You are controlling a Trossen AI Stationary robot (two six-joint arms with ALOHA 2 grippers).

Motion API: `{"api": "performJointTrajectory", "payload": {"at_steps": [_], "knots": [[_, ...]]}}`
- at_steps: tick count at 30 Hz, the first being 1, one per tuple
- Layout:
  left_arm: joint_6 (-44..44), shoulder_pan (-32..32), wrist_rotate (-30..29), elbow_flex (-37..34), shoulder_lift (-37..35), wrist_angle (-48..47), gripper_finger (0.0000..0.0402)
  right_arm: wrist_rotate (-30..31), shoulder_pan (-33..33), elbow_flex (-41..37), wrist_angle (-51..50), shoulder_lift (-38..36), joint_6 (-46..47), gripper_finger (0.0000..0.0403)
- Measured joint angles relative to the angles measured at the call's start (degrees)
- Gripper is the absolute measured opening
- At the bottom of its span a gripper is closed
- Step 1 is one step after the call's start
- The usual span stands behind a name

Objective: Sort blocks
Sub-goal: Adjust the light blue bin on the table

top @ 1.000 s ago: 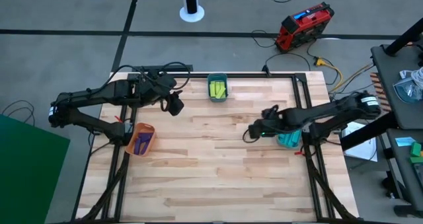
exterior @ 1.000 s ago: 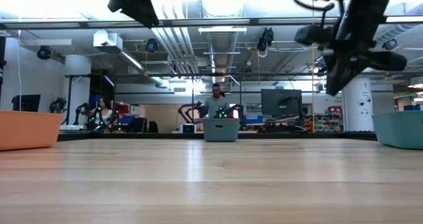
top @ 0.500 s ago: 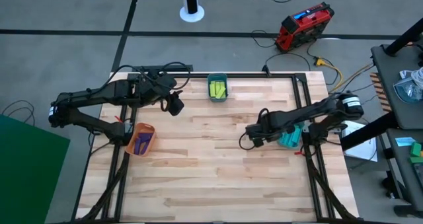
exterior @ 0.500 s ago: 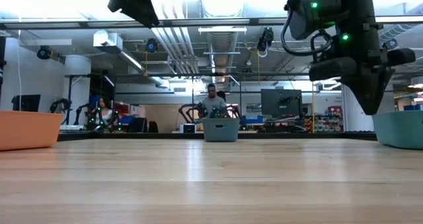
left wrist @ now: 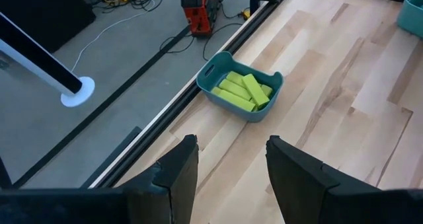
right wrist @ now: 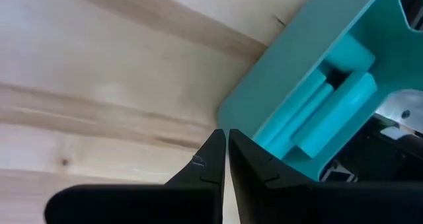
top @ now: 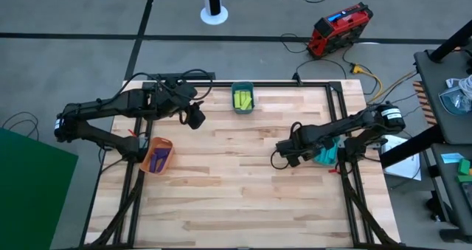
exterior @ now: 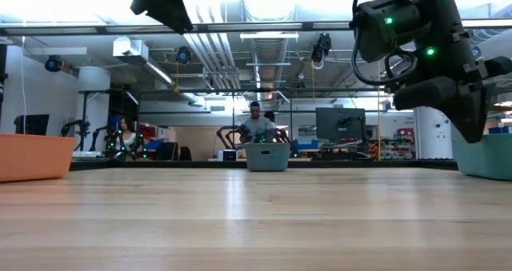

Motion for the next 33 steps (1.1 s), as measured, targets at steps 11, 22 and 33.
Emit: {"api": "performJointTrajectory", "payload": {"at_steps": [11, 22, 33], "knots": [[0.0, 0.0, 0.0, 0.0, 0.0, -0.1, 0.0157, -4.5, 2.5, -0.1, -2.6, -0.2, -0.9, 0.0012], [0.0, 0.0, 0.0, 0.0, 0.0, -0.3, 0.0157, -7.5, 6.3, -0.9, -4.1, -0.3, 1.4, 0.0012], [0.0, 0.0, -0.1, 0.0, 0.0, -0.3, 0.0157, 0.4, 3.8, 5.4, -11.0, -4.0, 4.4, 0.0012]]}}
